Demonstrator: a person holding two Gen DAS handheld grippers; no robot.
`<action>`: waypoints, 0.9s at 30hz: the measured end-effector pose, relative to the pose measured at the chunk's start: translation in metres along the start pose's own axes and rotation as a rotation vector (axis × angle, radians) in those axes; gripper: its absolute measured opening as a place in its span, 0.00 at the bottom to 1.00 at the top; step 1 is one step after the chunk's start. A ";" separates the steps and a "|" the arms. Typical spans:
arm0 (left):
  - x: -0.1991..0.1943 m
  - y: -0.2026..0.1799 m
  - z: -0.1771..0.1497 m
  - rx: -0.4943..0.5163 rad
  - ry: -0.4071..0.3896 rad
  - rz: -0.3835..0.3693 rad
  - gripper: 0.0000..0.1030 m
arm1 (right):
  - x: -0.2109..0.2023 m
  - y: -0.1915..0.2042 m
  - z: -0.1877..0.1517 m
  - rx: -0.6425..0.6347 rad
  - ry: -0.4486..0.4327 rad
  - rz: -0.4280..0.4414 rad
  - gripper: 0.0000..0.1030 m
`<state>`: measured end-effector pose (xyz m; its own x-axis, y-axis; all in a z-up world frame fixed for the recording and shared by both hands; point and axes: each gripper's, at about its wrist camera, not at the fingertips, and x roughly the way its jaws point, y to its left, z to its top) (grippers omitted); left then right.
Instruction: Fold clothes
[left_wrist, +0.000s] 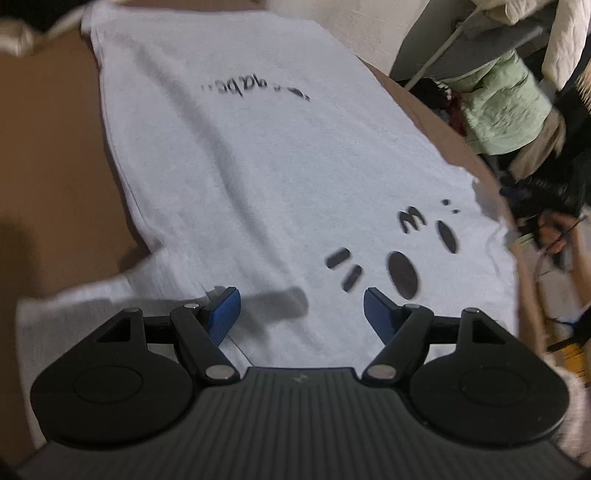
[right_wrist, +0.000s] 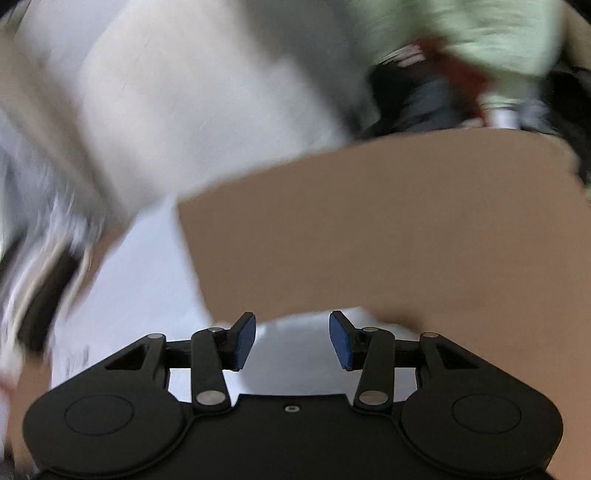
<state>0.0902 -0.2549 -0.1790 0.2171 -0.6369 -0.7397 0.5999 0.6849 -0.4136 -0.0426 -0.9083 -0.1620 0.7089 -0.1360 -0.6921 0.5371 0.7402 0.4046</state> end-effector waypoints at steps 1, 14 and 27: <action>-0.002 -0.003 0.002 0.023 -0.019 0.030 0.71 | 0.010 0.011 0.004 -0.060 0.027 -0.074 0.61; -0.010 -0.001 0.004 0.141 -0.076 0.224 0.71 | 0.023 0.038 -0.020 -0.157 0.039 0.135 0.07; -0.003 0.023 -0.002 0.072 -0.072 0.272 0.71 | -0.023 0.112 -0.090 -0.557 0.023 0.006 0.60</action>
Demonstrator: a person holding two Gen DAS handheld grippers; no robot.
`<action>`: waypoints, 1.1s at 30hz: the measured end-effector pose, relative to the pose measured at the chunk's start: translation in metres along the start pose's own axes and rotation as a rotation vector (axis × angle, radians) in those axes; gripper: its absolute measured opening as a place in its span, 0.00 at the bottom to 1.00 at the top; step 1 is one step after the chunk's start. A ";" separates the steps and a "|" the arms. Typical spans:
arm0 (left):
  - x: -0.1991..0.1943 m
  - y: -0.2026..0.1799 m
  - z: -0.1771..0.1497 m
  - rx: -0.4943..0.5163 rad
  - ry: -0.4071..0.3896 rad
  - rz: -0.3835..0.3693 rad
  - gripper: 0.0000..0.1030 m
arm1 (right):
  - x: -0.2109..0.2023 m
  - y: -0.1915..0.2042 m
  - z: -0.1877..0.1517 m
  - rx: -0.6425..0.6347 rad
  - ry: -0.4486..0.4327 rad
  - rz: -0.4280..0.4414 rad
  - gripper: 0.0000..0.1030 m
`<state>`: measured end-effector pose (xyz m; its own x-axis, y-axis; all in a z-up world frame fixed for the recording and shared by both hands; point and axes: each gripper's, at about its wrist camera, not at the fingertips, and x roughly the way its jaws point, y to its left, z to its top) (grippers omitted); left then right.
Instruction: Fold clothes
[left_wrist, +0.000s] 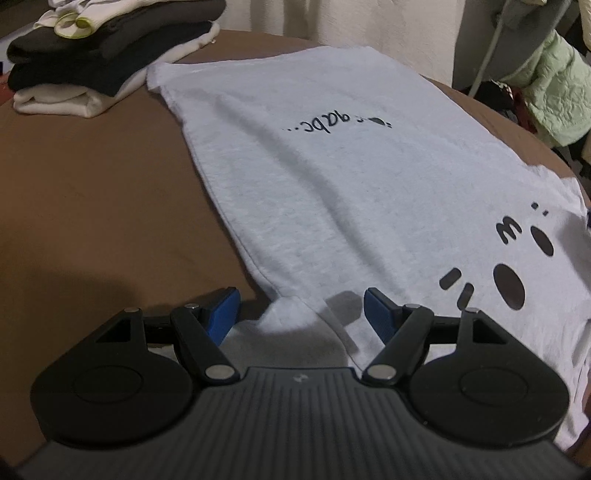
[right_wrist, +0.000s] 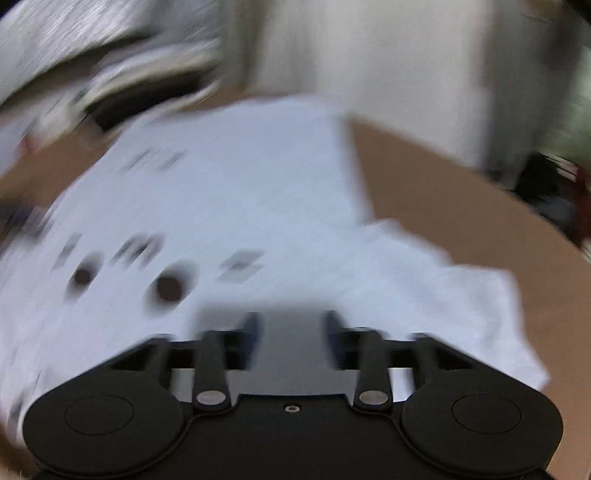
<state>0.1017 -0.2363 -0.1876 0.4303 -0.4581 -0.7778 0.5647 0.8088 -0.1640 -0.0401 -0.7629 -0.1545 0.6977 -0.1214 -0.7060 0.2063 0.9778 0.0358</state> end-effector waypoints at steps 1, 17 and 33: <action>-0.001 0.001 0.001 -0.004 0.000 0.004 0.71 | 0.001 -0.012 0.004 0.065 -0.021 -0.042 0.66; -0.005 -0.007 0.005 -0.006 0.059 0.056 0.71 | 0.038 -0.094 -0.002 0.353 0.041 0.064 0.09; -0.005 -0.010 0.001 -0.004 0.076 0.069 0.71 | 0.001 -0.028 -0.008 0.170 0.011 -0.042 0.59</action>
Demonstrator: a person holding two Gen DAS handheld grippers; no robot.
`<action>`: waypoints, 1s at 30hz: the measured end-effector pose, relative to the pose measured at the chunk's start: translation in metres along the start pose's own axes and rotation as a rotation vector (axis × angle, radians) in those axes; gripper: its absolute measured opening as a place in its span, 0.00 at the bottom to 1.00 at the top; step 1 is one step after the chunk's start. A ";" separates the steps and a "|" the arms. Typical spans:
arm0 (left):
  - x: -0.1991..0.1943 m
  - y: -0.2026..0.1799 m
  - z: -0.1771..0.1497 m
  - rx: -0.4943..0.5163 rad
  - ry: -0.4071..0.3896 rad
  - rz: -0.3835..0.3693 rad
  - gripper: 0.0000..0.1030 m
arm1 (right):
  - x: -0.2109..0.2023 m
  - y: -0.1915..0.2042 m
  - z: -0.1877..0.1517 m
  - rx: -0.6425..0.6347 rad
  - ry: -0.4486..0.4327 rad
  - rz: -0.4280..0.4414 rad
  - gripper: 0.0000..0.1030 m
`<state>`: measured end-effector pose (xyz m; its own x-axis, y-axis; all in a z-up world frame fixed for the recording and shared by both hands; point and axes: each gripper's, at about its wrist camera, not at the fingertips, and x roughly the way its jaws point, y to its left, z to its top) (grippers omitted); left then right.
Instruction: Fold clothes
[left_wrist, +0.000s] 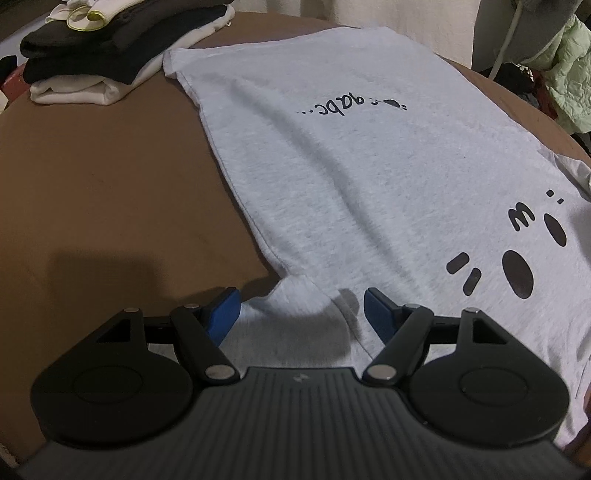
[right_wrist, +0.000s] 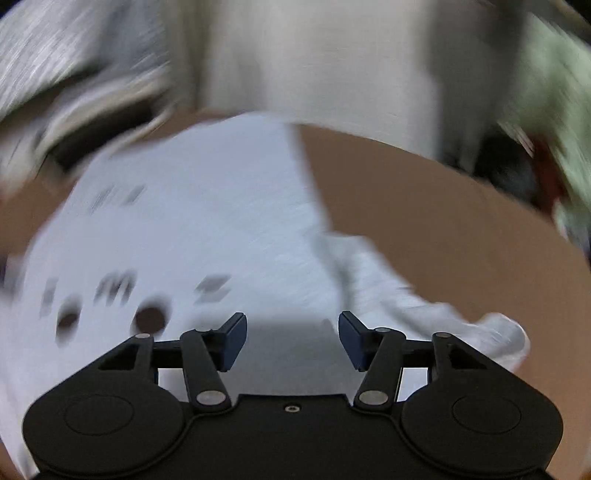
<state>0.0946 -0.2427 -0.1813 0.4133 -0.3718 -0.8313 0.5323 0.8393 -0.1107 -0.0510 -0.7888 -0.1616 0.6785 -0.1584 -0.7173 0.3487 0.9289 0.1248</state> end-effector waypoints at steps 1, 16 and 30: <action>0.000 0.001 0.000 -0.004 -0.002 -0.002 0.71 | 0.004 -0.016 0.007 0.090 0.005 -0.008 0.59; 0.004 0.028 -0.005 -0.049 -0.062 0.005 0.71 | 0.036 0.004 -0.018 0.036 -0.226 -0.030 0.04; 0.005 0.027 -0.013 -0.029 -0.096 -0.003 0.72 | 0.069 0.044 -0.039 -0.035 -0.029 -0.015 0.30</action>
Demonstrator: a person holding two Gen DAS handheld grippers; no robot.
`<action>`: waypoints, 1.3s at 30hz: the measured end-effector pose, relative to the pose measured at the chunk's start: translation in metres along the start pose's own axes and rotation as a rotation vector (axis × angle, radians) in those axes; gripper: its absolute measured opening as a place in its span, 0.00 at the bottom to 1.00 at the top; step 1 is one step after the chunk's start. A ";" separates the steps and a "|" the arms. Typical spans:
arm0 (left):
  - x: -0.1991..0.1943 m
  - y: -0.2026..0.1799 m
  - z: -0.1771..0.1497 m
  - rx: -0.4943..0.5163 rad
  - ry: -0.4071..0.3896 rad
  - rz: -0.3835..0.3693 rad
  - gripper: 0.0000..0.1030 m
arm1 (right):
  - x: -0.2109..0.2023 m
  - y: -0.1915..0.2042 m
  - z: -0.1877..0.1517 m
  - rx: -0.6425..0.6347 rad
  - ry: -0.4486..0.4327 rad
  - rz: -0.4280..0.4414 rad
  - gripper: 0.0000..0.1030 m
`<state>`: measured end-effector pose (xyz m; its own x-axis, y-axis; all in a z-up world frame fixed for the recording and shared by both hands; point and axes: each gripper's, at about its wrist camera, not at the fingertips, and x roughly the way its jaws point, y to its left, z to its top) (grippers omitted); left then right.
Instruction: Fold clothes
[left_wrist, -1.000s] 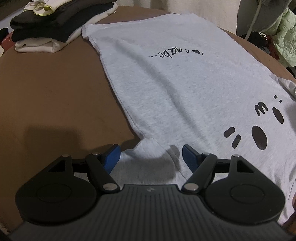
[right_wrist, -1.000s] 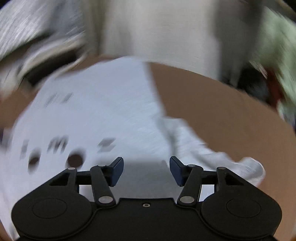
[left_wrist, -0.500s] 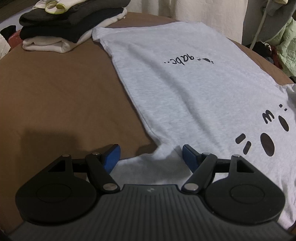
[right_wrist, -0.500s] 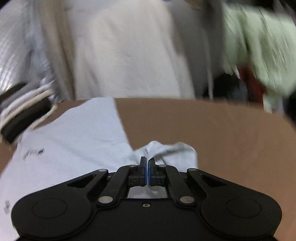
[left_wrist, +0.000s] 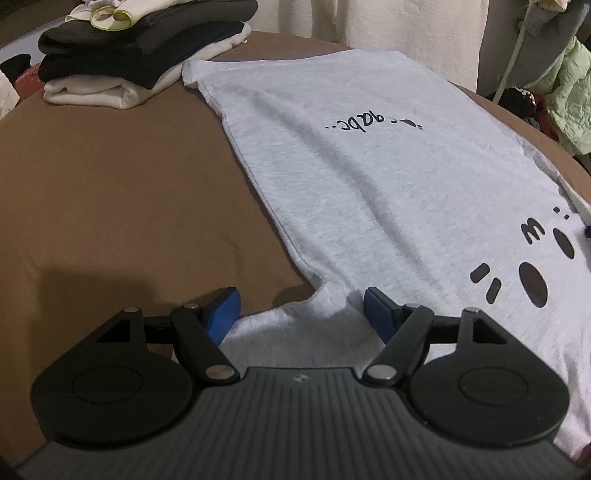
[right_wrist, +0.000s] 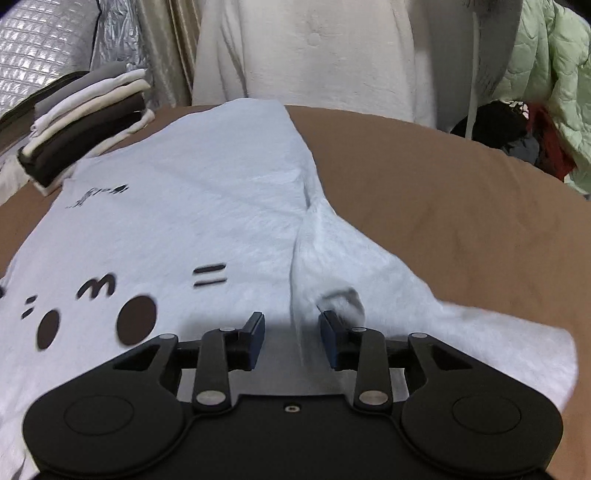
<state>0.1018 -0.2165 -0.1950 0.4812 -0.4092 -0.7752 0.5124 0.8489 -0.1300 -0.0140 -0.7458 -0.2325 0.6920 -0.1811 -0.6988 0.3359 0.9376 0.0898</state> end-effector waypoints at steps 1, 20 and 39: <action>-0.001 0.001 0.000 -0.002 -0.002 -0.002 0.72 | -0.001 0.003 0.005 -0.036 -0.025 -0.043 0.00; -0.013 -0.007 -0.011 0.014 -0.029 -0.056 0.72 | -0.053 -0.107 0.048 0.474 -0.112 -0.384 0.60; -0.032 0.004 -0.029 0.071 0.134 0.153 0.78 | -0.052 -0.100 -0.036 0.544 -0.215 -0.570 0.01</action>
<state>0.0674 -0.1901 -0.1885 0.4607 -0.2256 -0.8584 0.4922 0.8698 0.0356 -0.1071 -0.8194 -0.2308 0.4100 -0.6914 -0.5949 0.8983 0.4190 0.1321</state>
